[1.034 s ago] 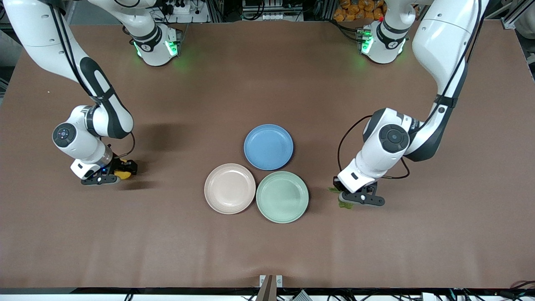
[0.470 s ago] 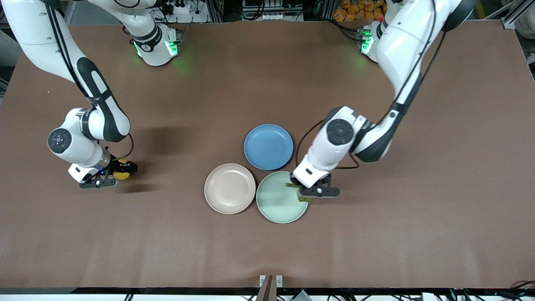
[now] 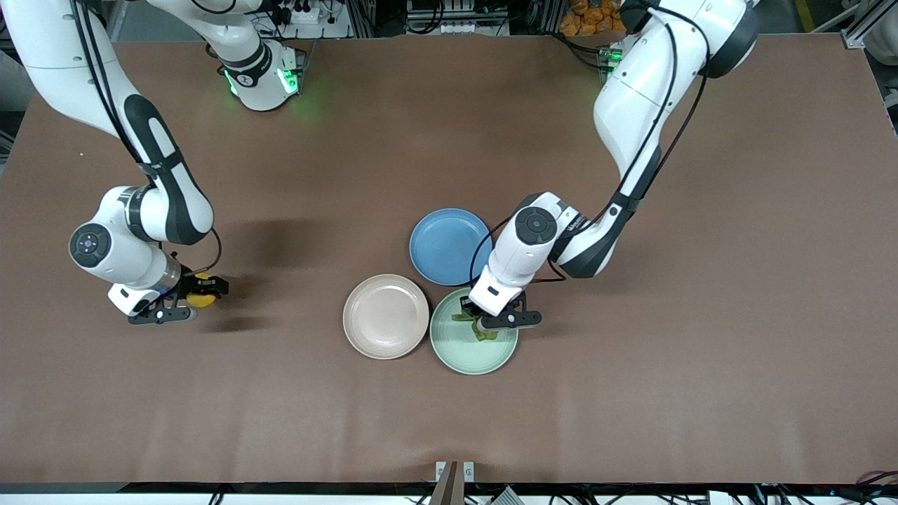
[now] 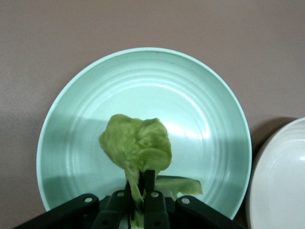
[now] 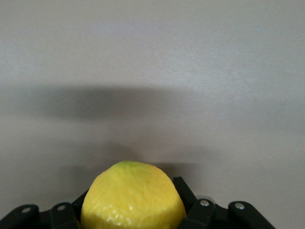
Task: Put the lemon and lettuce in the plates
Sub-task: 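Open the left gripper to drop the lettuce onto the green plate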
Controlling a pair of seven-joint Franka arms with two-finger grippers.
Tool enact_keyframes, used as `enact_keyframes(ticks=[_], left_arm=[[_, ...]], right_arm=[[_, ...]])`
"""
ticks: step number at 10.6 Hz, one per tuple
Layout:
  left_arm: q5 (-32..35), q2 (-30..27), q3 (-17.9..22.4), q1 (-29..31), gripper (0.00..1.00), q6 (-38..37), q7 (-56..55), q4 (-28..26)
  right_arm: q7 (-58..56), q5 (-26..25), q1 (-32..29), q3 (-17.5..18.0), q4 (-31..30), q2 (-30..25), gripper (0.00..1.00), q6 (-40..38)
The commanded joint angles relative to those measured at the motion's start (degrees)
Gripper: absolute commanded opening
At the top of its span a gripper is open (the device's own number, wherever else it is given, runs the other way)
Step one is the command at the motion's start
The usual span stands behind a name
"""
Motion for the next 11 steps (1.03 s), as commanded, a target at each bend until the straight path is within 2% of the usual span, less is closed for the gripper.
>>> enact_keyframes(ticks=[1,3,5,7,11], left_arm=[[0.87,-0.83,1.55,-0.91,1.0,-0.24,-2.2,1.69],[0.96,-3.11,1.64,-0.29,1.0,-1.11,-2.03,1.69],[0.96,-5.66,2.17,0.32,1.0,-5.57,-1.68,1.87],[1.31,-9.17,2.52,1.99,1.0,-11.72,-0.45,1.78],[0.96,-16.73,2.34,4.27,1.0,-26.66,5.08,1.26]], right_arm=[[8.14,0.27,3.7,0.23,2.57,-0.47,0.54,-3.73],[10.89,5.77,6.6,0.49,3.36,-0.3,0.54,-3.74],[11.33,11.15,9.94,0.41,3.54,-0.03,0.54,-3.74],[16.57,12.13,13.97,0.14,4.24,0.49,0.55,-3.65],[28.45,12.13,22.59,0.14,11.08,4.79,0.55,-3.74]])
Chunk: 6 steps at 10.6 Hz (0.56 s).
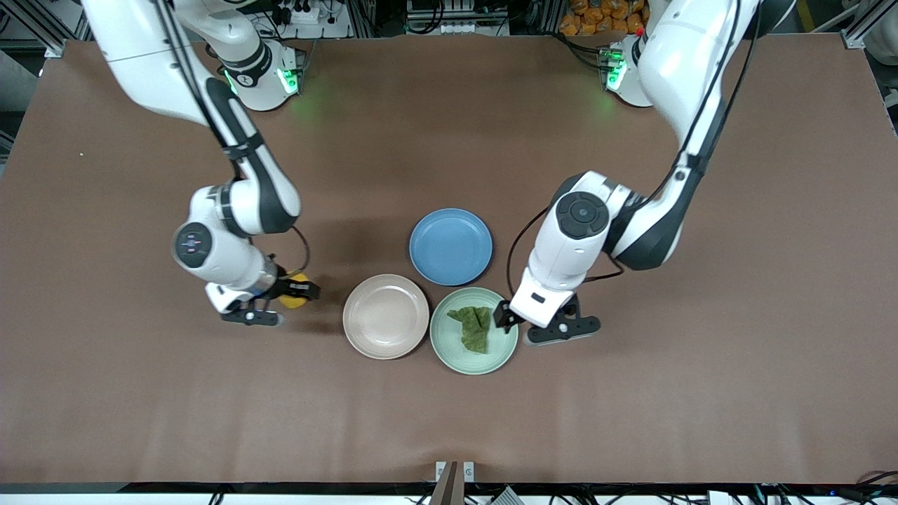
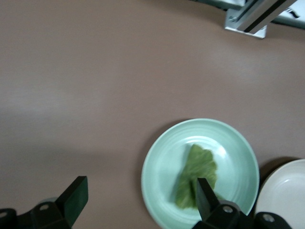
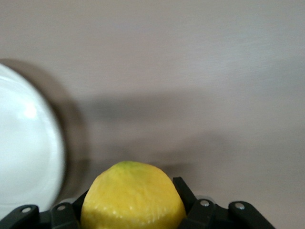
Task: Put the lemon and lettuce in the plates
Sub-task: 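Open the left gripper to drop the lettuce onto the green plate, then carry the lemon to the beige plate while the left gripper withdraws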
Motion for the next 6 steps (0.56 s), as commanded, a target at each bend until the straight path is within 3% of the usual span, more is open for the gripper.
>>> enact_keyframes(ticks=[1,6], left_arm=[[1.04,-6.31,-0.05,1.74,1.0,-9.97,5.49,-1.87],[-0.7,-15.71,-0.58,9.55,1.0,-24.83,22.27,-2.66]], right_arm=[[6.85,0.95,5.29,-0.35,7.25,4.63,0.55,-0.92],[13.9,0.86,9.96,-0.35,15.43,9.82,0.55,-0.74]])
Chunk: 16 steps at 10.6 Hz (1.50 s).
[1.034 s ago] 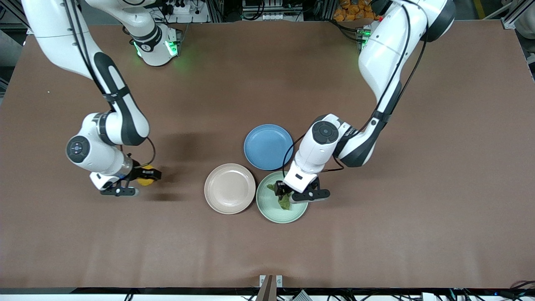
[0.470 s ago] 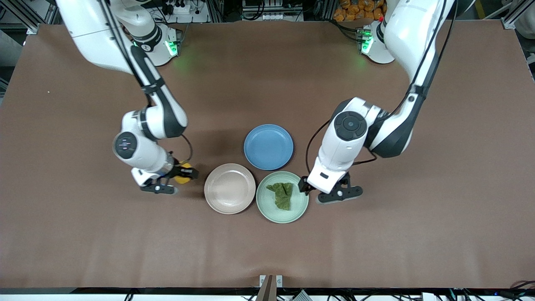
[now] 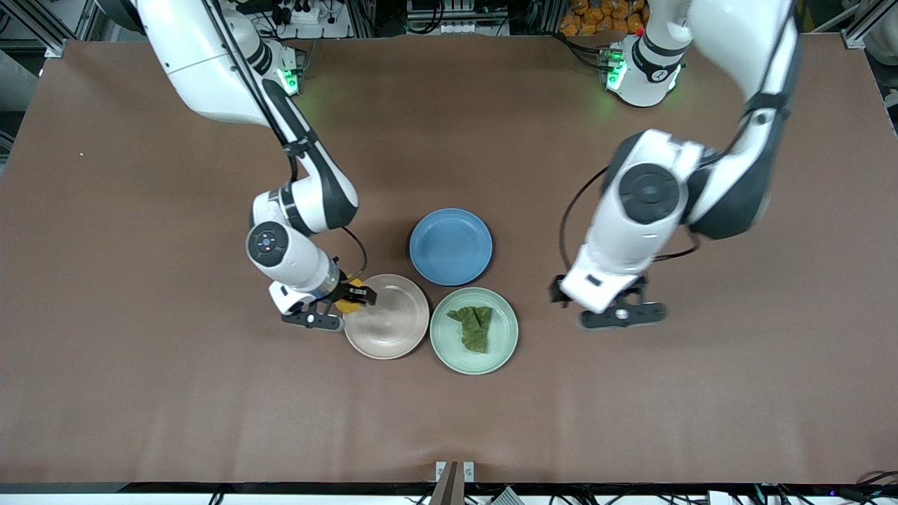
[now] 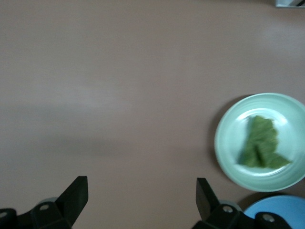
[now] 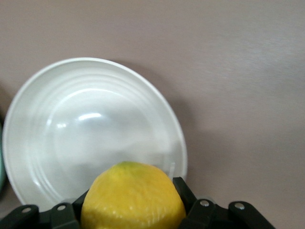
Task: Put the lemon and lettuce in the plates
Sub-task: 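Carry the lemon to the beige plate while the left gripper withdraws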
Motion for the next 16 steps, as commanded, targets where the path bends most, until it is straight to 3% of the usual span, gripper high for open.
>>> enact_keyframes(ticks=[1,5,7,12,14,16], left_arm=[[-4.11,-6.7,-0.59,6.59,1.0,-6.26,9.82,-2.75],[-6.87,-14.52,-0.59,12.58,1.0,-9.35,15.64,-7.66],[-6.96,-17.95,-0.5,13.64,1.0,-9.35,15.99,-9.59],[-7.13,-22.52,-0.5,17.34,1.0,-9.53,22.75,-10.57],[-7.05,-23.67,-0.41,17.34,1.0,-11.28,22.67,-10.22],[-7.13,-24.03,-0.59,17.25,1.0,-11.9,22.5,-9.78]], right_arm=[[1.88,0.81,1.08,-0.3,5.62,4.46,0.55,-0.32],[3.19,0.81,2.92,-0.22,10.55,9.13,0.59,1.7],[4.61,0.81,3.63,-0.22,10.55,9.92,0.65,3.9],[4.7,0.98,3.55,-0.13,10.46,10.01,0.93,3.82],[4.35,1.07,3.46,-0.13,10.55,9.75,1.0,3.65],[4.08,0.98,3.11,-0.04,11.34,9.31,1.0,2.51]])
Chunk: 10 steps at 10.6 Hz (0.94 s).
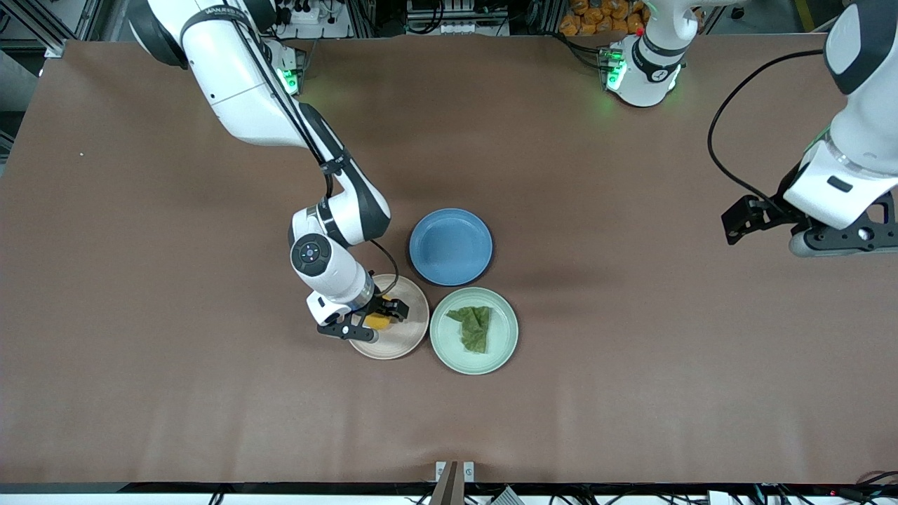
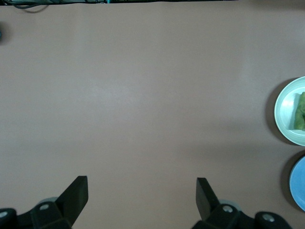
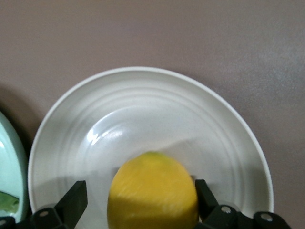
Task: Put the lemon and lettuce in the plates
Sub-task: 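Lower the lemon onto the beige plate and open the right gripper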
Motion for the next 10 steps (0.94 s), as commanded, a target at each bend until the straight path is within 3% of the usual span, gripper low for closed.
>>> enact_keyframes(ticks=[1,5,10], left_arm=[[-1.54,-2.04,-0.5,0.31,1.0,-0.83,1.41,-1.0],[-6.02,-2.75,-0.06,0.4,1.0,-0.92,1.41,-0.12],[-5.41,-2.66,0.47,0.48,1.0,-1.18,1.23,1.63]], right_arm=[[-0.06,0.93,-0.31,0.08,2.02,-0.1,1.0,-2.13],[-4.28,-1.18,-1.97,-0.79,8.43,-0.98,1.0,-16.0],[-13.58,-1.18,-2.15,-7.29,11.6,-1.68,1.0,-26.47]])
